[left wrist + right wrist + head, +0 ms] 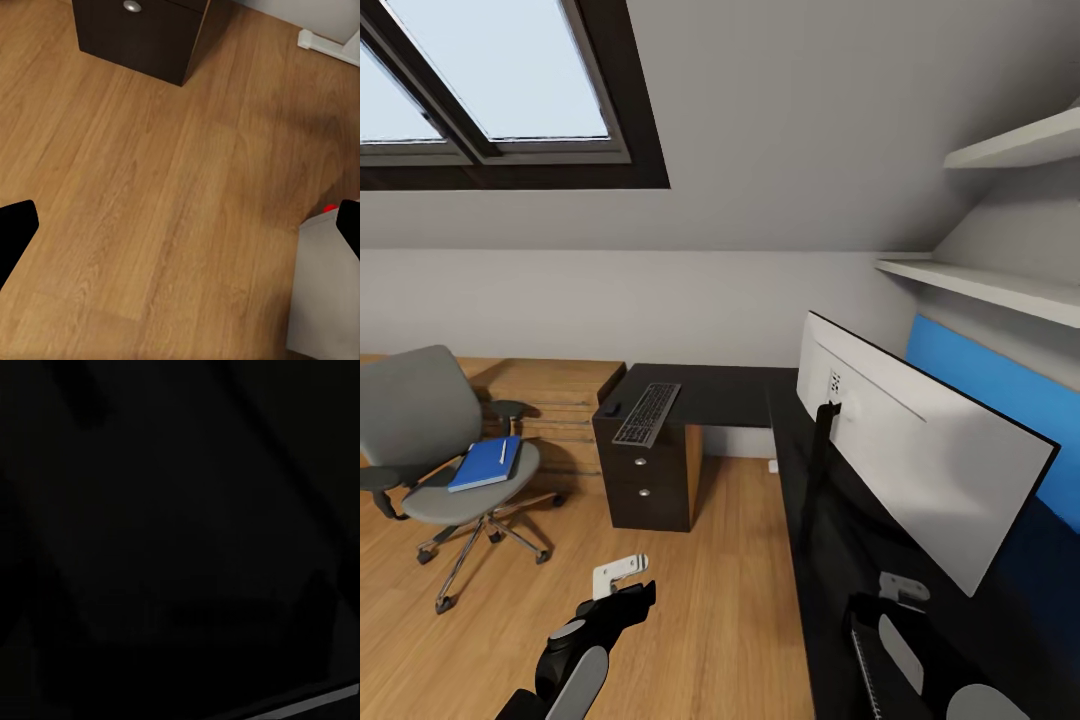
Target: In the bedroom, organize the workspace by keeping the computer under the desk, ensuring the monitor is on the desk, placing the keyboard on the desk next to the monitor, placing the mouse on the desk next to the keyboard, moving the folder from the swivel chair onto the desk next to the mouse, stacking the notebook on top of the folder with the pen on top of the notebook, and positioning the swivel chair next to the desk.
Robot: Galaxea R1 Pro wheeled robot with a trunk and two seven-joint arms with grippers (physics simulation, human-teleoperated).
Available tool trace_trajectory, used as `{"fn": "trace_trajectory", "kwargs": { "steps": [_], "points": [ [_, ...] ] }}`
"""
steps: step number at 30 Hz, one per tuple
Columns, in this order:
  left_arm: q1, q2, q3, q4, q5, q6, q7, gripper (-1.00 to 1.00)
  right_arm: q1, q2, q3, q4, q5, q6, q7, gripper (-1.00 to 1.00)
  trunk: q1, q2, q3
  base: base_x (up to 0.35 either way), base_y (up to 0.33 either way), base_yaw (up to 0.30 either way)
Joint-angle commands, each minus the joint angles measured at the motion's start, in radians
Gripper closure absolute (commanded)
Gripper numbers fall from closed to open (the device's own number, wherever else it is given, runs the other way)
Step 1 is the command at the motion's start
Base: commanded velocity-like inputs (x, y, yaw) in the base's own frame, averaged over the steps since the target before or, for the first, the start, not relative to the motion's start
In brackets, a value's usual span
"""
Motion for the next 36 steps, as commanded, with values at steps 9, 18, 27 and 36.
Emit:
{"fn": "trace_trajectory", "kwargs": {
  "steps": [9,18,27,36],
  "points": [
    [-0.001,0.002,-0.002,-0.001,0.009,0.002,0.01,-1.0,0.0,-0.001,0.008,-0.005,-0.008,0.004,0.025,-1.0,0.0,-0.001,-0.001,0.0,0.0,0.0],
    [-0.001,0.002,-0.002,-0.001,0.009,0.003,0.01,-1.0,0.0,-0.002,0.008,-0.005,-0.007,0.003,0.033,-1.0,0.0,-0.001,-0.001,0.0,0.0,0.0],
    [-0.001,0.002,-0.002,-0.001,0.009,0.003,0.01,-1.0,0.0,-0.001,0.008,-0.001,-0.007,0.005,0.034,-1.0,0.0,-0.001,-0.001,0.0,0.0,0.0],
    [-0.001,0.002,-0.002,-0.003,0.009,0.003,0.01,-1.0,0.0,-0.001,0.007,0.002,-0.008,0.013,0.037,-1.0,0.0,-0.001,-0.001,0.0,0.0,0.0]
  ]
}}
